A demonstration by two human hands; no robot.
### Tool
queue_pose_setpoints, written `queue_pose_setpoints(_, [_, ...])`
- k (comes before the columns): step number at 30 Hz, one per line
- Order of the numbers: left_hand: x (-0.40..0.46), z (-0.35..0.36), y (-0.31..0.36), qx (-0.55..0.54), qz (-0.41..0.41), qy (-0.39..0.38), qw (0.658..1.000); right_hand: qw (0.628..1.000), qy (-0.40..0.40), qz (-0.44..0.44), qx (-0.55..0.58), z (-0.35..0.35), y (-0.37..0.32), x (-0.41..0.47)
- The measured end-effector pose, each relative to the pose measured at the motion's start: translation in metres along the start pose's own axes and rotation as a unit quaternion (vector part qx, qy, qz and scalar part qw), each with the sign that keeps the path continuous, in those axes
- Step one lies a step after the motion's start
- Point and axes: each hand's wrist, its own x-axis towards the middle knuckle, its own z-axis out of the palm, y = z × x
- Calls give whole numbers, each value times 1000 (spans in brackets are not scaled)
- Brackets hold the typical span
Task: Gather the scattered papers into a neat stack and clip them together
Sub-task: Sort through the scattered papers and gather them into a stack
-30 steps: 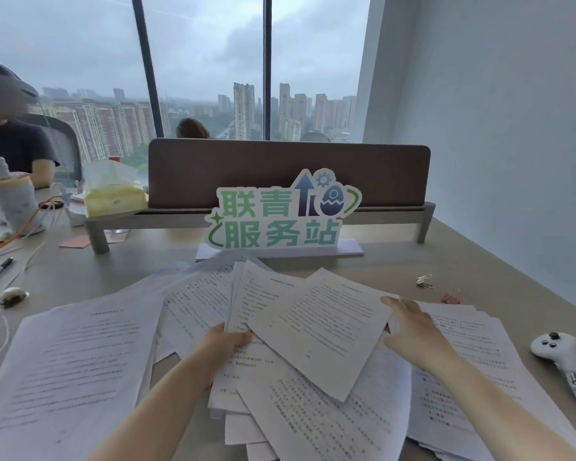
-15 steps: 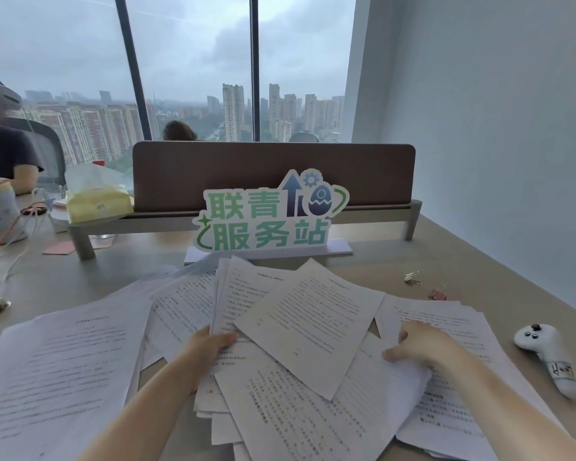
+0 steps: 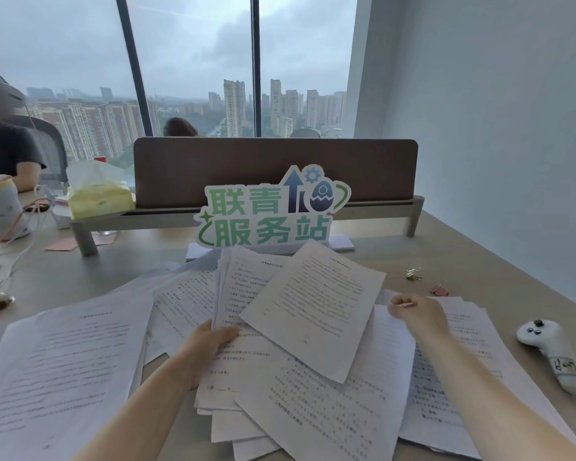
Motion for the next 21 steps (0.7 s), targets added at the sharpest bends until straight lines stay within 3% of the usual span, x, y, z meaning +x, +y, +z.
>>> queue_pose_setpoints(4, [-4, 0, 1, -9, 14, -30, 999, 993, 22, 32, 114, 11, 0, 5])
queue_pose_setpoints(14, [-8, 12, -1, -35, 56, -72, 995, 987, 13, 9, 160, 49, -22, 9])
queue_pose_setpoints(18, [-8, 15, -3, -69, 70, -79, 992, 963, -55, 59, 256, 63, -26, 5])
queue_pose_setpoints(21, [-11, 18, -1, -77, 71, -97, 990, 967, -84, 22, 239, 71, -31, 2])
